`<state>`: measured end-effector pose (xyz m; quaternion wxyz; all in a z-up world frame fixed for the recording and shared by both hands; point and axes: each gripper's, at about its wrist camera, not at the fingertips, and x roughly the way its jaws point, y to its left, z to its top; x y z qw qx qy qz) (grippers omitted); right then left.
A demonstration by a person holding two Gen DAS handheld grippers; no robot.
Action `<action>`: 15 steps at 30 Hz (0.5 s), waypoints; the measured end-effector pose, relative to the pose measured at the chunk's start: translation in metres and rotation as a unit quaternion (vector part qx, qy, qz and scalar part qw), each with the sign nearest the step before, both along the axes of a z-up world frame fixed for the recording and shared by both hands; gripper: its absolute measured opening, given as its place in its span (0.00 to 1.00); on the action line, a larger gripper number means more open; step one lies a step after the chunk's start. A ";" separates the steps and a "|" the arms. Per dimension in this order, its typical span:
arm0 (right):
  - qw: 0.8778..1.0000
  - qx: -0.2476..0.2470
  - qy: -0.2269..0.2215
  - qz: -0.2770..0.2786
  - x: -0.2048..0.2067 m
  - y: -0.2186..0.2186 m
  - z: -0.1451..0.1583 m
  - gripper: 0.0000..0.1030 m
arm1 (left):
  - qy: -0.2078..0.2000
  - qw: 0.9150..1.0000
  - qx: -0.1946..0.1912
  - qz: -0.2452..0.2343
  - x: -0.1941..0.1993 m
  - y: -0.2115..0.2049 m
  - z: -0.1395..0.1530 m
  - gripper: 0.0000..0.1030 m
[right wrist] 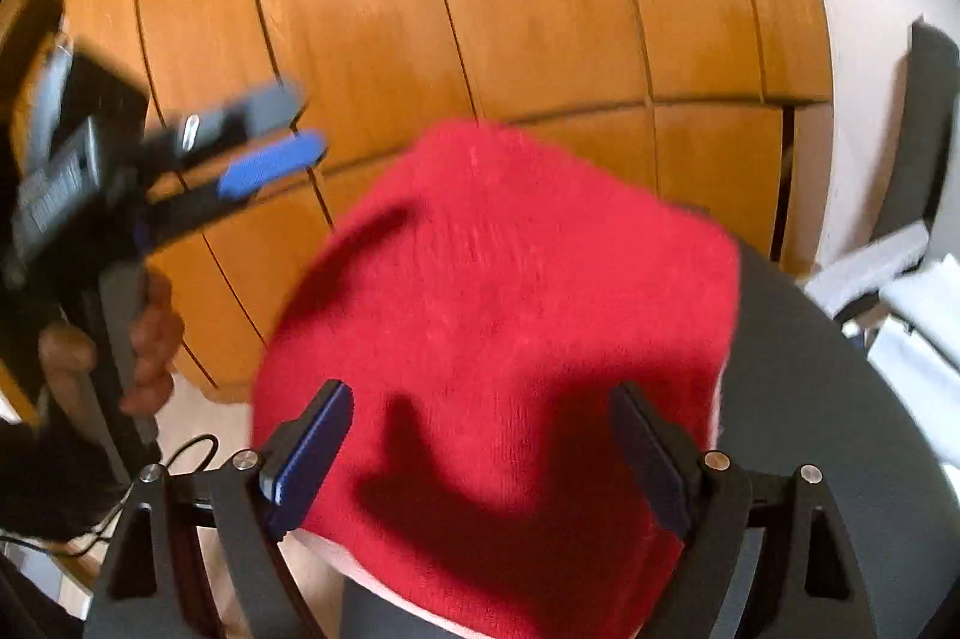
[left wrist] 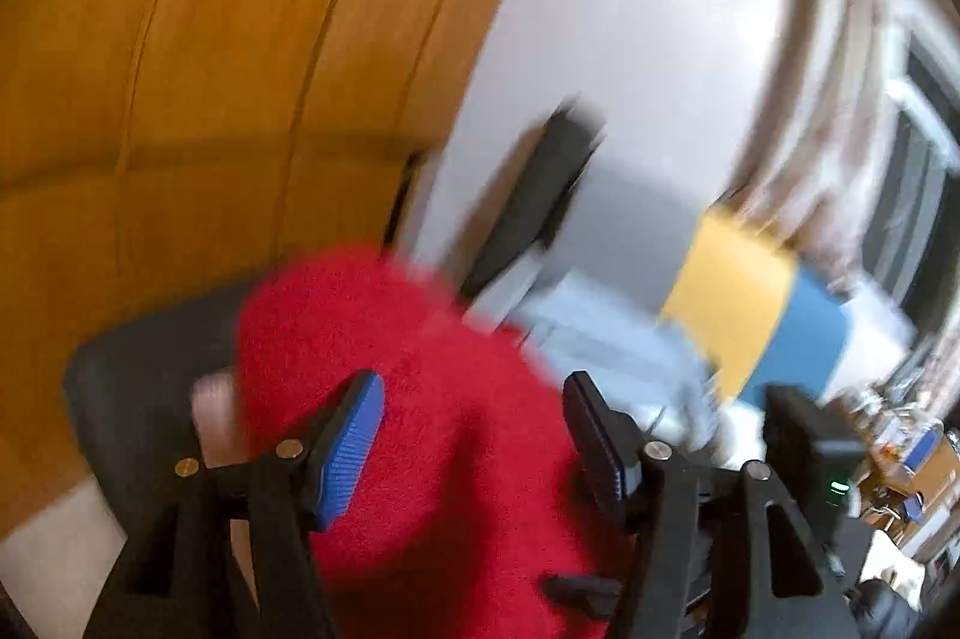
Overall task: Fold clothes
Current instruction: 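Carry the sweater and lower it onto the pink folded garment with both grippers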
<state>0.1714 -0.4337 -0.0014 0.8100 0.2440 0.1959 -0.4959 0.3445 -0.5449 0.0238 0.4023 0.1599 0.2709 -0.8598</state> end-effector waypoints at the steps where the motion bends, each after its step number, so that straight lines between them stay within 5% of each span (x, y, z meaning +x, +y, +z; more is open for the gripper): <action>1: 1.000 0.013 0.005 -0.011 -0.001 -0.007 -0.011 0.85 | -0.003 1.000 0.006 0.010 0.003 -0.001 -0.012 0.45; 3: 0.999 0.041 0.011 -0.034 -0.005 -0.020 -0.034 0.87 | -0.005 1.000 0.013 0.026 0.007 -0.005 -0.031 0.14; 9: 0.997 0.038 -0.012 -0.068 -0.015 -0.019 -0.046 0.90 | 0.006 0.999 -0.007 0.033 -0.001 0.003 -0.030 0.10; 12: 0.995 0.027 -0.003 -0.094 -0.012 -0.005 -0.029 0.90 | -0.005 0.998 -0.042 0.037 -0.010 0.022 -0.002 0.37; 13: 0.994 0.023 0.000 -0.103 -0.012 0.000 -0.023 0.90 | -0.014 0.997 -0.058 0.048 -0.013 0.026 0.006 0.53; 15: 0.993 0.016 0.007 -0.120 -0.010 0.009 -0.012 0.91 | -0.021 0.994 -0.087 0.065 -0.012 0.044 0.021 0.60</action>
